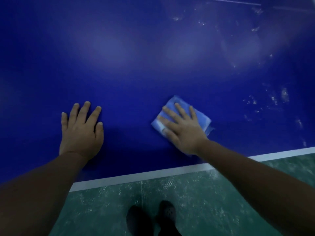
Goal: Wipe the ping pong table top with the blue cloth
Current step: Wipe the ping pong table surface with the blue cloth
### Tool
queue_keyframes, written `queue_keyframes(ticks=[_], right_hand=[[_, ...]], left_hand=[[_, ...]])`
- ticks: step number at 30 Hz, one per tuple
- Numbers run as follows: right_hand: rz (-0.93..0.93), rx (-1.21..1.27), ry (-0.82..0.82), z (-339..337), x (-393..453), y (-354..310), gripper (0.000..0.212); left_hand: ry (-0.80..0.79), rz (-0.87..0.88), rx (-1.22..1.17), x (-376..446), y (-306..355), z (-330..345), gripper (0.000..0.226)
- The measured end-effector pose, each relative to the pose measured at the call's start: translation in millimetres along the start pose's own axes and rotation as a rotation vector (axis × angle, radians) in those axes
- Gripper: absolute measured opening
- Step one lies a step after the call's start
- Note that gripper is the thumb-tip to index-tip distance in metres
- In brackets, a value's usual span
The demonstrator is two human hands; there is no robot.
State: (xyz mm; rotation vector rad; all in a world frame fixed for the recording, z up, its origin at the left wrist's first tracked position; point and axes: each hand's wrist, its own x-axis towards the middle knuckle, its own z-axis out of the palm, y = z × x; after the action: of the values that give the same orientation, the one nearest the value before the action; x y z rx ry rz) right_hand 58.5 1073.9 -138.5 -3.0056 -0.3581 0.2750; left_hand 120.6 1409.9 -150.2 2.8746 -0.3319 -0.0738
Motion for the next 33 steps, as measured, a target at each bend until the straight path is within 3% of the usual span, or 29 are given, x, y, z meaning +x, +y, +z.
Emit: queue_keyframes(ticks=[4,6,8,10,12,13,15,18,20,21,23,25,27,29,31,33], right_hand=[[0.598,0.085,0.078,-19.9,43.9,69.3,0.053],[0.738,0.136,0.100,-23.5,73.8,51.4,0.054],[0.574,0.081,0.109,-17.4,93.7,6.6,0.055],[0.197,0.074,0.061,-8.5,99.2,-38.6,0.056],[-0.111,0.046,0.004,-6.5,103.3,-39.5,0.053],[-0.169,0.042,-0.008,-11.7,113.1,-21.6,0.053],[-0.066,-0.013,0.016,-23.2,143.8,29.8,0.053],[0.405,0.082,0.046,-48.4,187.3,99.1,0.053],[0.574,0.145,0.070,-52.4,206.2,98.9,0.054],[0.565,0.096,0.077,-49.3,211.8,84.6,0.054],[0.286,0.052,0.112,-37.8,216.2,43.4,0.053],[-0.146,0.053,0.078,-26.6,217.8,16.5,0.050],[-0.370,0.023,0.020,-35.4,245.5,36.6,0.050],[-0.201,-0.049,0.035,-47.9,282.4,86.7,0.052],[0.188,-0.003,0.041,-63.2,304.0,151.2,0.052],[0.433,0.113,0.062,-73.6,302.0,187.8,0.053]], left_hand=[[-0.017,-0.010,0.021,0.6,0.7,-1.3,0.059],[-0.049,-0.023,0.015,1.3,1.0,-3.9,0.060],[-0.070,-0.037,-0.007,1.3,2.9,-6.9,0.062],[-0.071,-0.041,-0.013,0.3,4.4,-9.3,0.064],[-0.063,-0.032,-0.020,1.2,5.0,-8.2,0.062],[-0.061,-0.029,-0.016,1.0,5.3,-7.8,0.061],[-0.062,-0.037,0.003,1.2,6.5,-8.7,0.060],[-0.051,-0.061,0.032,5.6,13.5,-12.3,0.058],[-0.009,-0.092,0.044,17.8,21.3,-14.7,0.057],[0.015,-0.105,0.044,27.5,26.4,-15.1,0.057],[0.050,-0.131,0.022,54.9,40.6,-15.0,0.057],[0.081,-0.142,-0.016,91.6,58.7,-12.9,0.058],[0.094,-0.128,-0.044,132.0,77.2,-10.6,0.058],[0.078,-0.096,-0.050,171.8,93.6,-7.3,0.057],[0.063,-0.073,-0.049,210.4,106.4,-2.5,0.055],[0.058,-0.093,-0.067,243.2,115.7,2.5,0.056]])
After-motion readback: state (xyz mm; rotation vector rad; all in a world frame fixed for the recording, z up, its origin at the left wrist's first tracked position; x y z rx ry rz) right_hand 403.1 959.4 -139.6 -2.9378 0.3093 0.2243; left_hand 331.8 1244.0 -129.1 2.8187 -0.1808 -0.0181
